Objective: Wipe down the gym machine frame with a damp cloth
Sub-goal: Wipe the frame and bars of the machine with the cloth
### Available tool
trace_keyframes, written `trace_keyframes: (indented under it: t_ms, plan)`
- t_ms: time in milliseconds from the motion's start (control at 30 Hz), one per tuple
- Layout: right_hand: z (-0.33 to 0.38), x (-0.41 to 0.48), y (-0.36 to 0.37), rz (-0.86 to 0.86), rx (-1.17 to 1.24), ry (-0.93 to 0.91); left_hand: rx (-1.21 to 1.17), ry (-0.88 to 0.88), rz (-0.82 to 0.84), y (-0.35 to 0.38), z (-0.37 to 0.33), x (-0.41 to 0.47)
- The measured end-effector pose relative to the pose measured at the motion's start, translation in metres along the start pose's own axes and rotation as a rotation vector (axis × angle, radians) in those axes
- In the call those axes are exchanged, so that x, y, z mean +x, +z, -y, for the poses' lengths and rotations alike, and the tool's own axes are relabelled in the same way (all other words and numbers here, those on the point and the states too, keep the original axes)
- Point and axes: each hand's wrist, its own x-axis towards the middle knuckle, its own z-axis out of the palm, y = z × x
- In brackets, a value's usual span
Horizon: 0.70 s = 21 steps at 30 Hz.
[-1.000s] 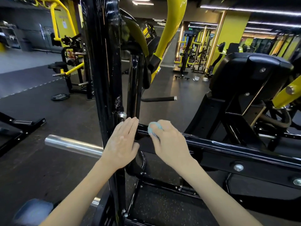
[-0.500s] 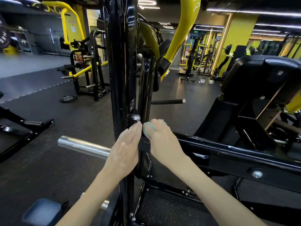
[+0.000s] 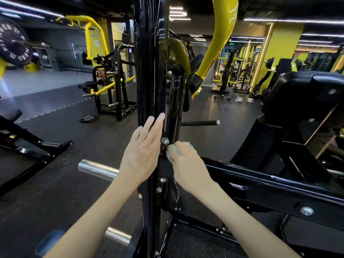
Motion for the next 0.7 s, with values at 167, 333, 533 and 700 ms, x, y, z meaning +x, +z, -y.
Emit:
trace_keyframes:
  t_ms: [167, 333, 533, 700]
  plan:
    - [-0.033, -0.039, -0.022, -0.054, -0.036, 0.019, -0.006, 0.032, 0.000, 0.004, 0.005, -0.004]
    - [-0.015, -0.025, -0.014, -0.035, -0.115, 0.107, -0.024, 0.007, -0.007, 0.006, 0.001, -0.003]
    - [0.023, 0.005, -0.002, 0.045, -0.063, 0.044, -0.047, -0.035, 0.007, 0.006, -0.008, -0.005]
    - [-0.022, -0.044, -0.029, -0.008, -0.069, 0.139, -0.201, 0.039, 0.054, 0.010, -0.043, -0.019]
